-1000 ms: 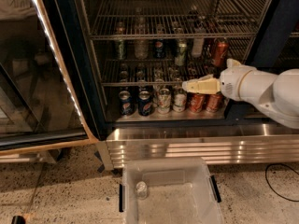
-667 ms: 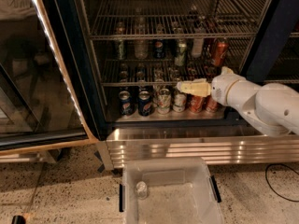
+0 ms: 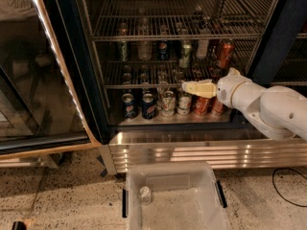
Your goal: Pick coke can from middle shelf of fridge
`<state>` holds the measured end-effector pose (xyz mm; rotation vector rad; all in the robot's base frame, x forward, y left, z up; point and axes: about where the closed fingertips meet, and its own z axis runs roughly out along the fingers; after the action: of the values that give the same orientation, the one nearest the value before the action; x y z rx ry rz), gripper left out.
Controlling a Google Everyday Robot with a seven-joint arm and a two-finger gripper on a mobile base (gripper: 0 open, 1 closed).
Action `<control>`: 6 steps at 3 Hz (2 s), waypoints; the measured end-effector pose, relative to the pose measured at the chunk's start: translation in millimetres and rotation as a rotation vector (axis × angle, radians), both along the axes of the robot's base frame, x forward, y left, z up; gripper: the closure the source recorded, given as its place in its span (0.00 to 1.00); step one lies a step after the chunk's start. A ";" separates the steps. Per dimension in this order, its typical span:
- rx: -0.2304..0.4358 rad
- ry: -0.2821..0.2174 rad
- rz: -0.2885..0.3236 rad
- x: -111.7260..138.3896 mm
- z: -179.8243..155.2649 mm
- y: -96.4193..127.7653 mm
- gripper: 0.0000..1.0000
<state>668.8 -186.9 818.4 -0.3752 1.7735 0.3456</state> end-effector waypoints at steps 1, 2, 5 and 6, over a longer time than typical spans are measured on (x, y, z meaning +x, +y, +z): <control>0.025 -0.002 0.000 6.1 -6.3 4.1 0.00; 0.089 -0.033 -0.038 25.7 -16.1 0.8 0.00; 0.129 -0.110 -0.227 93.8 -60.5 -25.6 0.35; 0.109 -0.125 -0.275 94.7 -61.9 -38.8 0.28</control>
Offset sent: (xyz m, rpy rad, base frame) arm 0.0535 -0.0030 -0.0383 0.1975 -0.0657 -0.0924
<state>763.6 -225.7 756.5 -0.0717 1.6495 0.2164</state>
